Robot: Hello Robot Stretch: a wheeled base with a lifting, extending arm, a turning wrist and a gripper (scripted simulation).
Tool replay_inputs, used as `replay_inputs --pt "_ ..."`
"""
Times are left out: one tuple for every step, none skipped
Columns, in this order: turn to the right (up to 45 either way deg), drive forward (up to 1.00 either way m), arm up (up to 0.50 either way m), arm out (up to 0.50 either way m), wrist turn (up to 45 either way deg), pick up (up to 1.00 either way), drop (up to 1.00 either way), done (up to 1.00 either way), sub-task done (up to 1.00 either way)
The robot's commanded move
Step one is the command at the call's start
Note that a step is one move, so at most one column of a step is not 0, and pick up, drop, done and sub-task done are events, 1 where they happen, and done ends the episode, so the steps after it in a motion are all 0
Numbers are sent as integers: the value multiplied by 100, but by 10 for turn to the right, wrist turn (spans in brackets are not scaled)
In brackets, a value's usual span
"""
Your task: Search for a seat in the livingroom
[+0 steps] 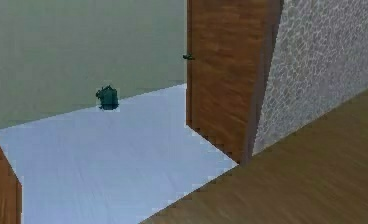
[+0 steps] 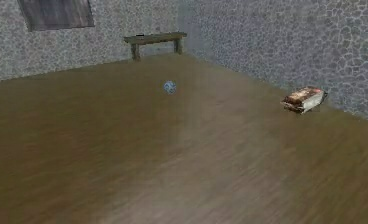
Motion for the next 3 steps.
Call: replay_inputs --pt "0 65 0 0 0 0 0 0 0" --pt "-330 0 0 0 0 0 0 0 0" --pt "0 100 0 0 0 0 0 0 0"
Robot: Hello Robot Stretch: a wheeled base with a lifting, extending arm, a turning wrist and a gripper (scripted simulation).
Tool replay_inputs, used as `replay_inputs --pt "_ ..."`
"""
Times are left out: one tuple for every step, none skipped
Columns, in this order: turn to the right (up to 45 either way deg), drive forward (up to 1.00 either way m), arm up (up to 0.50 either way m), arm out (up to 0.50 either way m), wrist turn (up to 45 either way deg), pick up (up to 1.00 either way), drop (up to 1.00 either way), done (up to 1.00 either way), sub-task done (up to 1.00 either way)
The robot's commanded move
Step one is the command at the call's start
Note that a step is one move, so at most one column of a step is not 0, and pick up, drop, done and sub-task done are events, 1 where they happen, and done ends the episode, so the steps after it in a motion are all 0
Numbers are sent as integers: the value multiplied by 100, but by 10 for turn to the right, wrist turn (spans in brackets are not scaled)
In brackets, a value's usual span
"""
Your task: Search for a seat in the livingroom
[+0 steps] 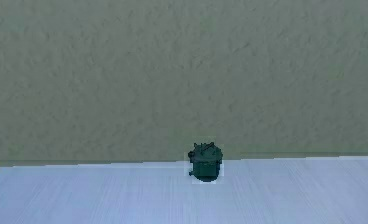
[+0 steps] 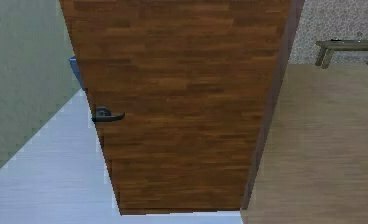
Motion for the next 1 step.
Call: replay_inputs --pt "-60 0 0 0 0 0 0 0 0"
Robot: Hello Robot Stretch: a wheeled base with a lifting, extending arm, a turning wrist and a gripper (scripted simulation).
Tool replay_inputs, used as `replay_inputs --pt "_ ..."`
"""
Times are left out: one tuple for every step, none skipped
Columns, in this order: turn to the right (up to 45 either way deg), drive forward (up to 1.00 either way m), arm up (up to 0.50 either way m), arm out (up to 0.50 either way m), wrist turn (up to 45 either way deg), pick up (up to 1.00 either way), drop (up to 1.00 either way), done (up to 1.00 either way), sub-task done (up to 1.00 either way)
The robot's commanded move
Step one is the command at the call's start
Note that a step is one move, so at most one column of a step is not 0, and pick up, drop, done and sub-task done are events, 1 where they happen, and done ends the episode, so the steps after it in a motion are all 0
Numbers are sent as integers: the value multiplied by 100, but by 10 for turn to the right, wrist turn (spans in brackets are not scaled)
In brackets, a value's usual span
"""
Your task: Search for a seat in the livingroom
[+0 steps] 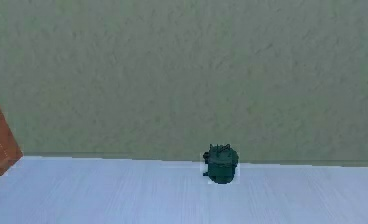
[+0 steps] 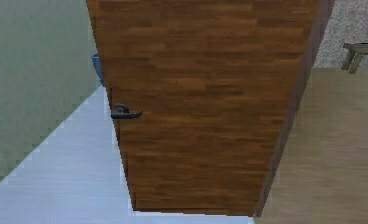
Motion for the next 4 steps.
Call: replay_inputs --pt "0 55 0 0 0 0 0 0 0" --pt "-450 0 0 0 0 0 0 0 0" --pt "-180 0 0 0 0 0 0 0 0" --pt "0 100 0 0 0 0 0 0 0"
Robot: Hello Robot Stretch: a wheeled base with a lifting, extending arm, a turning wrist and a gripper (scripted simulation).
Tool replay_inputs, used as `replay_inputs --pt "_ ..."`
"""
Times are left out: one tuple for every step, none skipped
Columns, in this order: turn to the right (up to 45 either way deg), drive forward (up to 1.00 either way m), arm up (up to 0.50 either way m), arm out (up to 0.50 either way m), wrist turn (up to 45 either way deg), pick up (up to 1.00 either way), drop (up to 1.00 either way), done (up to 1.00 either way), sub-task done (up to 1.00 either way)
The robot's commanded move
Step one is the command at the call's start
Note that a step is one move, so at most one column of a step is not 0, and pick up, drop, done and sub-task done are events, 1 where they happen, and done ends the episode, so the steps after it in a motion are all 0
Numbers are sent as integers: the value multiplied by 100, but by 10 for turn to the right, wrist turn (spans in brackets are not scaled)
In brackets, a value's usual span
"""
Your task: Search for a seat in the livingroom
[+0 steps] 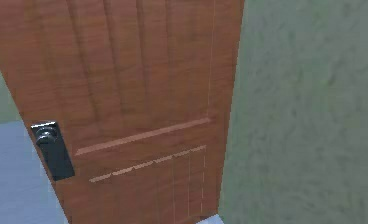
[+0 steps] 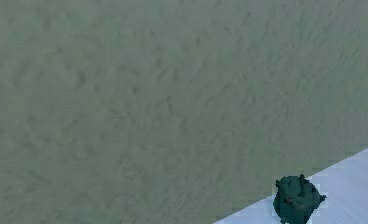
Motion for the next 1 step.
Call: replay_inputs --pt "-90 0 0 0 0 0 0 0 0"
